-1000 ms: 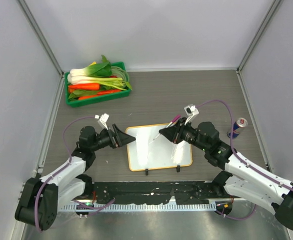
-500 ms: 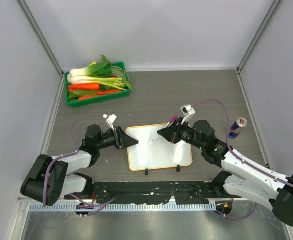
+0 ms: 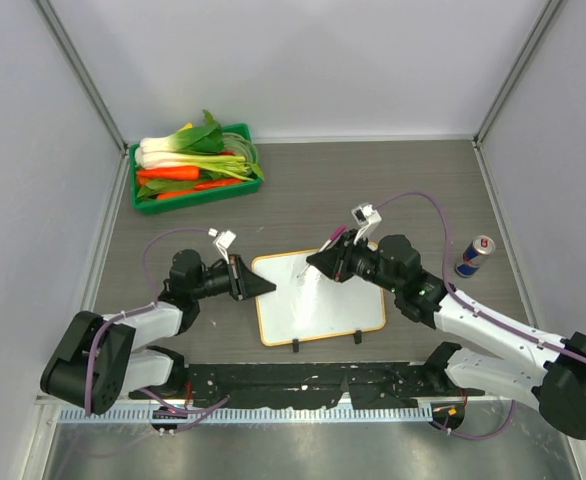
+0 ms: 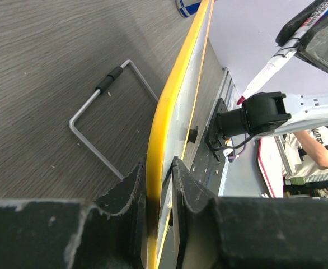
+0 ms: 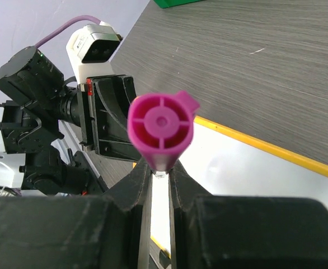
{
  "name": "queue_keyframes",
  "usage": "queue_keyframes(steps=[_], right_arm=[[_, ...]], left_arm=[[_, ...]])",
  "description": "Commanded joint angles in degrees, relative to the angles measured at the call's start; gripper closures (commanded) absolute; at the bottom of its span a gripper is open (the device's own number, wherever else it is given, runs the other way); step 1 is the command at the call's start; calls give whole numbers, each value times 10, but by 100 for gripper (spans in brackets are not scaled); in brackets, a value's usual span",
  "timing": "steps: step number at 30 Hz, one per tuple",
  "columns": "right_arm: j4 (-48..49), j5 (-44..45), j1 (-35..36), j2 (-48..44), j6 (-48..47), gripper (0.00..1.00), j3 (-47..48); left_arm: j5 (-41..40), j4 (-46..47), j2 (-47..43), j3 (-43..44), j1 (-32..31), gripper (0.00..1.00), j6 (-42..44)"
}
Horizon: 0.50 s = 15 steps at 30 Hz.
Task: Write a sentence on the whiteboard
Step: Hold the whiteboard on the whiteboard stand.
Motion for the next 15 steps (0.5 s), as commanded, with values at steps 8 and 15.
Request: queue_keyframes(steps=[8,15], right_arm=[[43,100,51,-12,-43,99,31],[43,187,94,-11,-62,99,34]], left_arm=[[-69,-145,-78,-1,-2,100,81],[-85,-140,-124,-23,-2,100,74]])
